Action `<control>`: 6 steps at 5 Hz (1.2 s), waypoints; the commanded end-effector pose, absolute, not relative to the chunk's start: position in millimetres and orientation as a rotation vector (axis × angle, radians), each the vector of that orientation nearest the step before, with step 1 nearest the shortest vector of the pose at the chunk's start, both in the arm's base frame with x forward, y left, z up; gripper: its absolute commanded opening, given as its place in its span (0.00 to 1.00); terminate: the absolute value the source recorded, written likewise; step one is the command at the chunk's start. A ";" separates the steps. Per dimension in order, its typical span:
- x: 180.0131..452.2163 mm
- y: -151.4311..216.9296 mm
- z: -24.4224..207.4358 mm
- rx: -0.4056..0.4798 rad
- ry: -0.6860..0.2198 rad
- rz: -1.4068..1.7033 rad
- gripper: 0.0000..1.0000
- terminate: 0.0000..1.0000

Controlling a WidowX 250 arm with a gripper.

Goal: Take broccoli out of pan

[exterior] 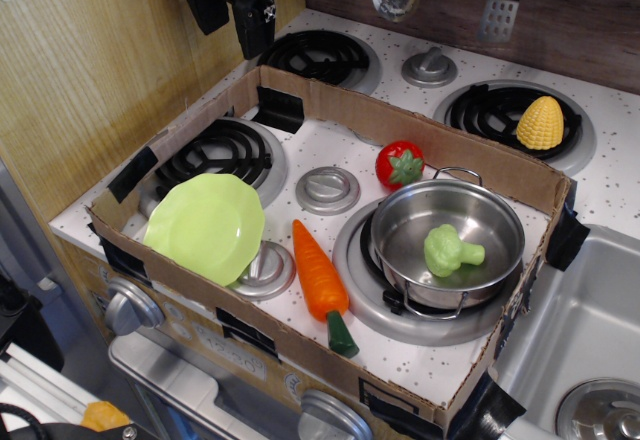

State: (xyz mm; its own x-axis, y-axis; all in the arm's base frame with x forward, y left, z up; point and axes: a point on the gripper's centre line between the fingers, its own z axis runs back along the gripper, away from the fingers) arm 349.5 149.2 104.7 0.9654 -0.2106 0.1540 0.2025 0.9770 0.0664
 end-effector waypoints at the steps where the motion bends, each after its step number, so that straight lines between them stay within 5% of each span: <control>1: 349.5 149.2 104.7 0.050 -0.161 -0.209 1.00 0.00; 3: 340.5 119.0 147.7 0.161 -0.140 -0.020 1.00 0.00; 4: 343.5 93.1 157.2 0.124 -0.128 0.064 1.00 0.00; 6: 341.5 20.9 139.7 0.028 -0.194 0.228 1.00 0.00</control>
